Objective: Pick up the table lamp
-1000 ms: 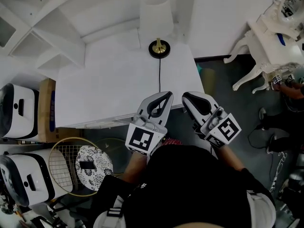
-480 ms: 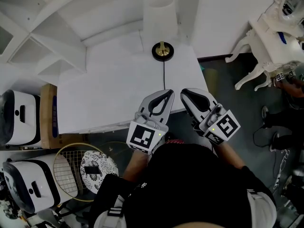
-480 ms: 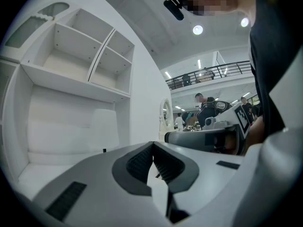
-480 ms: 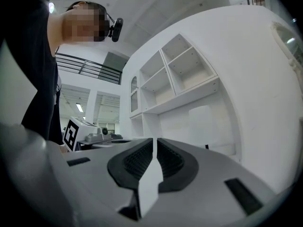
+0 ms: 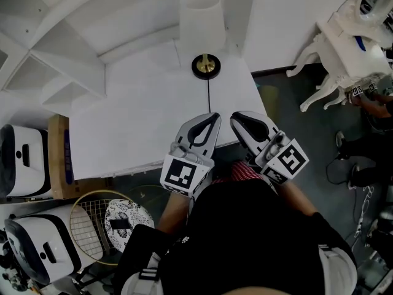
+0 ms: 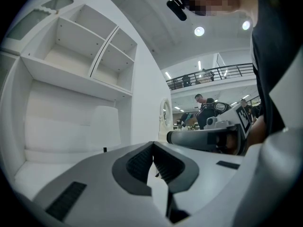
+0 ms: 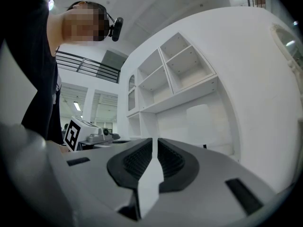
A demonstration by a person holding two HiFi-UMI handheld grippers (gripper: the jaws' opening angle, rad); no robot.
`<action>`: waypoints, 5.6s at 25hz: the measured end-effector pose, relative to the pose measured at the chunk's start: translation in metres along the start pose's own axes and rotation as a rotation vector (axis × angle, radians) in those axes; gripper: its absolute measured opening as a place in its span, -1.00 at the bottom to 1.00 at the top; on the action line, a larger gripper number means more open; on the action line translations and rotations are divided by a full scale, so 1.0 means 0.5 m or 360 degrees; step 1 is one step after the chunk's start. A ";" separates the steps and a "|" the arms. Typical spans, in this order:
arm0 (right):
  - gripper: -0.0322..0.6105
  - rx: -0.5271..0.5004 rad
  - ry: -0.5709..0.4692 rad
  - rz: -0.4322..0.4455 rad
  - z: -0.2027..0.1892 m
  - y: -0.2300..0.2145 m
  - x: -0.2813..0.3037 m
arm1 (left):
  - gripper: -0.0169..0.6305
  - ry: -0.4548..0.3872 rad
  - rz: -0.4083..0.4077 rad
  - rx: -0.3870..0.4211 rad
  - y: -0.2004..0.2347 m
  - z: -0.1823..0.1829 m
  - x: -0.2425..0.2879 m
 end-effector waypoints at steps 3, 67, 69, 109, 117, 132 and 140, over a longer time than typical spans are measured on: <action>-0.73 0.0006 0.0019 0.0016 -0.005 -0.015 0.007 | -0.91 -0.0003 0.0000 0.0016 0.003 0.003 0.011; -0.54 -0.0133 0.0244 0.0155 -0.267 -0.390 0.385 | -0.91 -0.0060 0.0271 -0.0079 0.271 -0.022 0.229; -0.52 -0.0143 0.0242 0.0139 -0.269 -0.394 0.392 | -0.91 -0.0054 0.0275 -0.0087 0.274 -0.024 0.228; -0.41 -0.0160 0.0288 0.0053 -0.298 -0.426 0.473 | -0.91 -0.0017 0.0344 -0.0086 0.298 -0.043 0.216; -0.63 -0.0182 0.0302 0.0052 -0.295 -0.435 0.475 | -0.91 0.0015 0.0318 -0.0062 0.308 -0.058 0.231; -0.63 -0.0158 0.0300 0.0114 -0.294 -0.439 0.478 | -0.91 -0.0005 0.0368 -0.0004 0.370 -0.109 0.297; -0.63 -0.0178 0.0315 0.0139 -0.298 -0.442 0.475 | -0.73 0.0124 0.0354 -0.0065 0.393 -0.162 0.327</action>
Point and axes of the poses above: the fingertips, and each gripper's own axes: x forward along the fingers, y to its left, z out of its top, the point moved 8 cm from there along -x, backward along the fingers, and after that the axes turned 9 degrees about -x, right-handed, at the moved point
